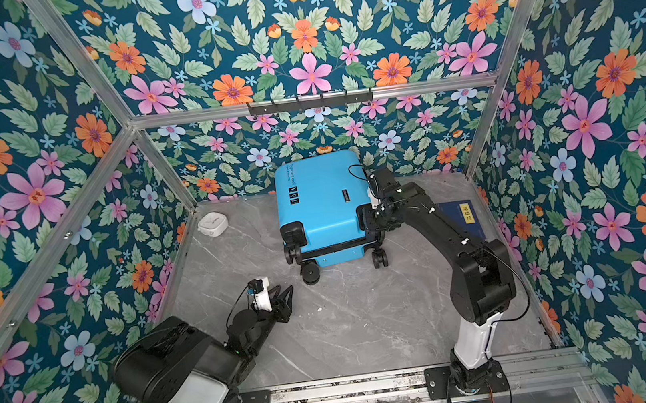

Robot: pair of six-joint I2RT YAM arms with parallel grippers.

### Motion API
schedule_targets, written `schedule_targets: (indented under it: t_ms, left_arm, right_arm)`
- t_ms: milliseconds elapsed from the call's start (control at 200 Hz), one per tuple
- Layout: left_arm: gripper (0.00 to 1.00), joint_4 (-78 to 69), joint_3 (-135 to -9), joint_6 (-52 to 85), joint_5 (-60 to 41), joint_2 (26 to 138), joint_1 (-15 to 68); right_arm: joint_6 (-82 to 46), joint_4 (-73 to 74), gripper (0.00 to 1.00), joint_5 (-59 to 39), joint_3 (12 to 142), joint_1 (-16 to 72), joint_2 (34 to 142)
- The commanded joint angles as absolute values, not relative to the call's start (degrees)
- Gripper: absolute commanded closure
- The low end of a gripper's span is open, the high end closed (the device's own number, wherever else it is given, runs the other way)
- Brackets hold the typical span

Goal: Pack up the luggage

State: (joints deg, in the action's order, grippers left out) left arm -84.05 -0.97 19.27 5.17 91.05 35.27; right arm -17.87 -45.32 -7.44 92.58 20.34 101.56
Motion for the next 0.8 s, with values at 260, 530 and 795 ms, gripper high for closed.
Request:
schedule_targets:
  t_ms: [260,530,795]
  left_arm:
    - [0.68,-95.6,-8.8,14.8,5.0,98.7,35.9]
    - [0.67,-95.7,-12.9,13.4,5.9,105.0,35.9]
    - [0.72,-95.7,-16.2,12.0,10.0,108.6,35.9]
  right_arm:
    - [-20.1,-43.7,0.73,-7.8,92.1,20.4,99.1]
    - [-19.7,-44.0,0.73,-7.8,92.1,20.3,98.8]
    - [-19.7,-44.1,0.73,-8.3,92.2,20.3,98.8]
